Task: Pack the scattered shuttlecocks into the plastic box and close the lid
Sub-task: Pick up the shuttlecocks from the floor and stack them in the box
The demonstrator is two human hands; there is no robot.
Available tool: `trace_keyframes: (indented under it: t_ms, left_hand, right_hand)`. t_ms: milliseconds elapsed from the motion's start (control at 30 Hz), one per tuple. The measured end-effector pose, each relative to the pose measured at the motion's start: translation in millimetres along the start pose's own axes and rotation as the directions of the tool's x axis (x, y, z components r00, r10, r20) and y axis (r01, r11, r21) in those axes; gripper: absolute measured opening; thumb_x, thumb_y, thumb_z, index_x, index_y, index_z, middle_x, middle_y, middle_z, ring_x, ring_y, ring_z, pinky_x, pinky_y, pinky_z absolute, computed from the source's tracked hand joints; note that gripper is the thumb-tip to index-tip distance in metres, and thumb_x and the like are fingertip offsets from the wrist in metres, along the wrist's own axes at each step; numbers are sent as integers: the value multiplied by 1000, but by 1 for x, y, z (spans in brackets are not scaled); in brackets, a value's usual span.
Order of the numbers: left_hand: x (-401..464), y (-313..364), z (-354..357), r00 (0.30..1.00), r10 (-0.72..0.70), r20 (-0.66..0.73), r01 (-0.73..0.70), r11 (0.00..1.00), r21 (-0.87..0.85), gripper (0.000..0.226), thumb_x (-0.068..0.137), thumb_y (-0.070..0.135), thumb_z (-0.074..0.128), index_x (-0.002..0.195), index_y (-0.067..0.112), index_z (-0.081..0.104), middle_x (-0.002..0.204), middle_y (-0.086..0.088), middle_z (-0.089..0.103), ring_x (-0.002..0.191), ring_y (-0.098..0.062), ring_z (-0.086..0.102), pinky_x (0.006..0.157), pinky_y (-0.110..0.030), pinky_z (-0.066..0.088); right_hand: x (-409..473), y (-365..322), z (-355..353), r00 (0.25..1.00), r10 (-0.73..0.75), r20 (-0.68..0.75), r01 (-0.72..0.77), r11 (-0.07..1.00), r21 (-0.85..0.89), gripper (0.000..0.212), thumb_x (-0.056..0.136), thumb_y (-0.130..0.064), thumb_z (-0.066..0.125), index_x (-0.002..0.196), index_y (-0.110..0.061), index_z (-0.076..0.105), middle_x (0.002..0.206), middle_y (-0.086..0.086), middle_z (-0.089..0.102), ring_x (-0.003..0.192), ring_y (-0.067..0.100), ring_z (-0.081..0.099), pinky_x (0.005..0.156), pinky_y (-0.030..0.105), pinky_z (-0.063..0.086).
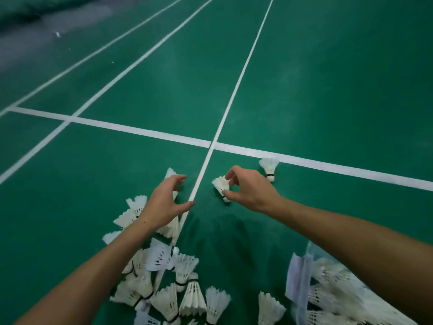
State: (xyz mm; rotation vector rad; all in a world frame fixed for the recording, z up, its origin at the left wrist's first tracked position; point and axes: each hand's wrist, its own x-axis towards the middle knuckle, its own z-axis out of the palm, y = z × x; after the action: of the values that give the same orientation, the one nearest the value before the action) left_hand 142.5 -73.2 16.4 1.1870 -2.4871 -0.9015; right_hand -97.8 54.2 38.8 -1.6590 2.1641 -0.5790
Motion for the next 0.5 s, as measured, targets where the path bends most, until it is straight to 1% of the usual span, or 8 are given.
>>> trace_keyframes:
  t_ms: [100, 167, 200, 267, 300, 367, 433, 500]
  left_hand:
    - [11, -24, -11, 1000, -15, 24, 11, 988, 154, 85, 79, 39, 90, 151, 26, 46, 145, 2, 56, 130, -16, 53, 112, -42, 47]
    - [18, -34, -16, 999, -18, 44, 4, 955, 296, 89, 76, 49, 89, 151, 31, 45, 147, 1, 56, 133, -19, 49, 112, -42, 45]
    - [22, -37, -18, 997, -23, 71, -5, 931, 366, 94, 73, 57, 88, 152, 33, 44, 148, 3, 55, 134, -19, 49, 112, -42, 45]
    - [27, -39, -22, 979, -51, 197, -45, 890, 453, 108, 63, 73, 85, 154, 36, 40, 153, 6, 51, 138, -20, 47, 114, -44, 43]
    - [29, -40, -25, 955, -72, 288, -76, 879, 472, 116, 58, 79, 83, 156, 38, 36, 157, 7, 48, 141, -20, 44, 116, -45, 41]
    - [31, -43, -28, 890, -94, 446, -162, 850, 502, 129, 50, 85, 80, 159, 44, 26, 162, 8, 40, 145, -20, 38, 120, -45, 36]
    - [30, -47, -27, 837, -89, 539, -263, 799, 541, 134, 45, 89, 77, 159, 50, 18, 163, 9, 34, 146, -19, 32, 121, -43, 32]
    - [27, -52, -24, 821, -74, 566, -328, 751, 573, 133, 46, 85, 81, 158, 53, 16, 159, 8, 35, 144, -19, 33, 120, -42, 33]
  right_hand:
    - [26, 1, 21, 1000, -15, 21, 16, 997, -77, 42, 90, -41, 74, 123, -22, 57, 119, -2, 68, 110, 25, 61, 81, 38, 51]
    - [40, 6, 32, 999, -26, 40, 31, 990, -137, 50, 89, -40, 75, 130, -21, 55, 128, 2, 63, 117, 28, 54, 83, 37, 45]
    - [46, 8, 36, 998, -31, 54, 39, 987, -155, 55, 89, -40, 76, 134, -20, 53, 132, 3, 60, 120, 29, 51, 87, 37, 44]
    - [55, 11, 44, 994, -42, 97, 58, 985, -165, 62, 89, -37, 78, 141, -20, 50, 140, 4, 57, 124, 31, 49, 98, 39, 46]
    - [58, 13, 48, 991, -42, 124, 62, 985, -161, 64, 89, -36, 78, 143, -20, 49, 143, 4, 56, 126, 31, 48, 103, 41, 46]
    - [62, 18, 54, 985, -37, 170, 61, 988, -140, 65, 89, -31, 77, 146, -20, 47, 145, 4, 55, 128, 31, 48, 105, 44, 48]
    - [64, 22, 59, 983, -27, 183, 50, 991, -123, 64, 89, -26, 75, 146, -21, 47, 143, 4, 55, 127, 30, 48, 104, 45, 49]
    - [64, 26, 62, 985, -20, 170, 41, 992, -120, 63, 89, -23, 74, 146, -22, 47, 139, 4, 55, 124, 29, 49, 102, 45, 50]
